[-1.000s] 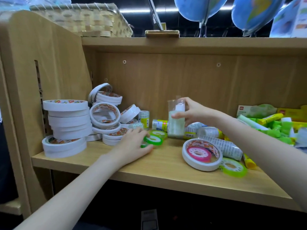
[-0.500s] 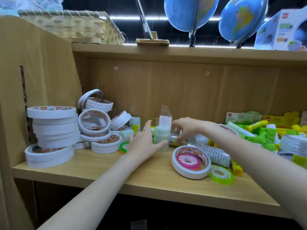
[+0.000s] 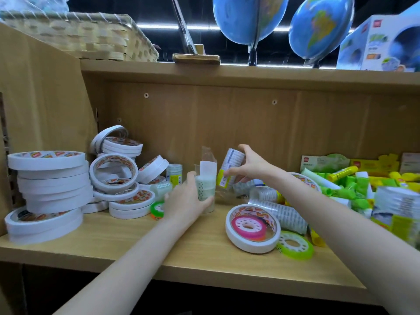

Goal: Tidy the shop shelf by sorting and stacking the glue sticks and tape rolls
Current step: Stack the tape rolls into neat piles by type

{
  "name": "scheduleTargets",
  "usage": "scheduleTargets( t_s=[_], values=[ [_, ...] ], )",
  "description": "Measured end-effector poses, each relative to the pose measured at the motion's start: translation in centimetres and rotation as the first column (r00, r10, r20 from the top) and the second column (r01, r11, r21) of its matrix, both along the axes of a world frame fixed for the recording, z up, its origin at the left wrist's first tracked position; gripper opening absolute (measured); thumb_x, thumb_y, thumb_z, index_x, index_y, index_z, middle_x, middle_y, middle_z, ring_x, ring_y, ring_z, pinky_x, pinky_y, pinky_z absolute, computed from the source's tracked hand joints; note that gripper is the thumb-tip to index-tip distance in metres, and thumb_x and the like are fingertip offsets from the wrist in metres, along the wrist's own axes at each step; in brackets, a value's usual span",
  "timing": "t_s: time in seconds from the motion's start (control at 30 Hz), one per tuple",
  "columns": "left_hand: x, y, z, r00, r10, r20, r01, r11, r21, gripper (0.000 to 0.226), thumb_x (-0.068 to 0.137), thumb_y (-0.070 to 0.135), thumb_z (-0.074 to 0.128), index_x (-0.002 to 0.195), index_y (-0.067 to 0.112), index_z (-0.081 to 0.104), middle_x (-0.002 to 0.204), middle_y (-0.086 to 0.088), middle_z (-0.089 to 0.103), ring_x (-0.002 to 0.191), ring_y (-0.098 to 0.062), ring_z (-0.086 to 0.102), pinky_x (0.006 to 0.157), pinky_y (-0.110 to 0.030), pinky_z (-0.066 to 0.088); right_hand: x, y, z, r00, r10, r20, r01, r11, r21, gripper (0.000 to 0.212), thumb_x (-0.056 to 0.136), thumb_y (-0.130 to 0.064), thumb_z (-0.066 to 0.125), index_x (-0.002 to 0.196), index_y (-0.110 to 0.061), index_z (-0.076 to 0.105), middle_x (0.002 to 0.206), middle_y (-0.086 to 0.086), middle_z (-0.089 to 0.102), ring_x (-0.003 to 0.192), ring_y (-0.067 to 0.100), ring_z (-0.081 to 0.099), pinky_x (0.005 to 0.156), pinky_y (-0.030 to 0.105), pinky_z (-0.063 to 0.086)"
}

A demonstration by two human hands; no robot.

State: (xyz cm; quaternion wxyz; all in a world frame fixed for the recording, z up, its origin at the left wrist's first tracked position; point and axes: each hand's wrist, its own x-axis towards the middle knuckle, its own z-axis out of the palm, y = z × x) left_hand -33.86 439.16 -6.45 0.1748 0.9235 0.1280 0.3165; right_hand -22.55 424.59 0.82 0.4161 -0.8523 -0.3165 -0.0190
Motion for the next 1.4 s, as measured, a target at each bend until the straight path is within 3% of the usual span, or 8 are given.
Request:
scheduleTargets(
  t_s=[0.17, 0.33, 0.47, 0.73, 0.9, 1.03, 1.27, 1.4],
  values=[
    [-0.3, 0.0, 0.2, 0.998, -0.067, 0.0, 0.067, 0.998, 0.009, 0.07, 0.084, 0.046, 0.062, 0.137, 0.017, 0.028, 0.131, -0.004, 0.051, 0.12, -0.024, 0.048, 0.095, -0.037, 0.042, -0.1, 1.4, -1.2, 0.954, 0.067, 0.291, 0.05, 0.924, -0.378, 0.066, 0.074, -0.023, 0.077, 0.129, -0.017, 0.041, 0.116, 0.01, 0.054, 0.089, 0.019, 0.055, 0.064, 0.024, 0.049],
    [-1.5, 0.6, 0.1, 0.995, 0.033, -0.094, -0.023, 0.994, 0.109, 0.061, 0.089, 0.053, 0.049, 0.133, 0.013, 0.037, 0.132, -0.005, 0.05, 0.122, -0.025, 0.046, 0.096, -0.036, 0.039, 0.6, 2.2, -2.3, 0.874, 0.035, 0.484, 0.213, 0.869, -0.447, 0.082, 0.076, -0.025, 0.075, 0.142, -0.014, 0.028, 0.127, 0.013, 0.036, 0.117, 0.032, 0.043, 0.094, 0.039, 0.042],
    [-2.4, 1.1, -0.2, 0.976, 0.026, -0.216, 0.014, 0.983, 0.181, 0.057, 0.092, 0.055, 0.04, 0.13, 0.013, 0.046, 0.13, -0.004, 0.052, 0.121, -0.023, 0.046, 0.104, -0.039, 0.036, 0.2, 1.1, -1.4, 0.922, 0.024, 0.387, 0.149, 0.899, -0.411, 0.092, 0.076, -0.023, 0.075, 0.146, -0.013, 0.017, 0.135, 0.016, 0.033, 0.123, 0.032, 0.041, 0.101, 0.036, 0.038],
    [-2.1, -0.1, 0.1, 0.981, -0.05, -0.19, 0.06, 0.997, 0.044, 0.048, 0.092, 0.043, 0.05, 0.126, 0.01, 0.045, 0.125, -0.006, 0.054, 0.115, -0.024, 0.051, 0.094, -0.036, 0.042, -4.1, -4.0, 2.7, 0.946, 0.15, 0.286, 0.022, 0.854, -0.52, 0.034, 0.086, -0.038, 0.062, 0.116, -0.022, 0.058, 0.116, -0.003, 0.063, 0.105, 0.013, 0.057, 0.092, 0.03, 0.046],
    [-1.7, 0.1, 1.1, 0.999, -0.02, -0.031, 0.02, 1.0, 0.002, 0.049, 0.088, 0.03, 0.051, 0.132, 0.012, 0.04, 0.134, -0.01, 0.046, 0.126, -0.028, 0.039, 0.105, -0.037, 0.029, -9.2, -6.7, 2.1, 0.952, 0.288, -0.102, -0.278, 0.68, -0.678, 0.063, 0.067, -0.056, 0.064, 0.125, -0.038, 0.048, 0.131, -0.015, 0.048, 0.123, 0.003, 0.043, 0.101, 0.024, 0.036],
    [-1.8, 2.3, 1.3, 0.918, 0.231, -0.322, -0.16, 0.959, 0.232, 0.046, 0.094, 0.041, 0.035, 0.123, 0.009, 0.05, 0.141, -0.02, 0.034, 0.132, -0.043, 0.023, 0.109, -0.048, 0.018, -9.7, -7.2, 0.2, 0.938, 0.345, 0.037, -0.154, 0.509, -0.847, 0.076, 0.068, -0.057, 0.07, 0.134, -0.041, 0.037, 0.144, -0.013, 0.026, 0.135, 0.008, 0.021, 0.114, 0.034, 0.021],
    [-1.7, 3.1, 1.1, 0.995, -0.003, -0.102, 0.015, 0.993, 0.119, 0.033, 0.095, 0.014, 0.036, 0.125, 0.012, 0.051, 0.13, -0.014, 0.045, 0.12, -0.033, 0.034, 0.1, -0.037, 0.026, -9.8, -6.2, -0.4, 0.929, 0.341, 0.141, -0.151, 0.701, -0.697, 0.027, 0.074, -0.046, 0.072, 0.095, -0.031, 0.064, 0.127, -0.008, 0.05, 0.121, 0.008, 0.041, 0.104, 0.029, 0.032],
    [-1.2, 5.6, 1.5, 0.968, 0.007, -0.25, 0.03, 0.989, 0.144, 0.05, 0.092, 0.005, 0.042, 0.141, 0.016, 0.036, 0.135, -0.014, 0.047, 0.117, -0.029, 0.048, 0.084, -0.03, 0.038, -9.6, -5.6, -0.8, 0.912, 0.355, 0.206, -0.119, 0.709, -0.695, 0.028, 0.076, -0.046, 0.07, 0.097, -0.027, 0.064, 0.133, -0.008, 0.044, 0.123, 0.008, 0.039, 0.1, 0.024, 0.032]
  ],
)
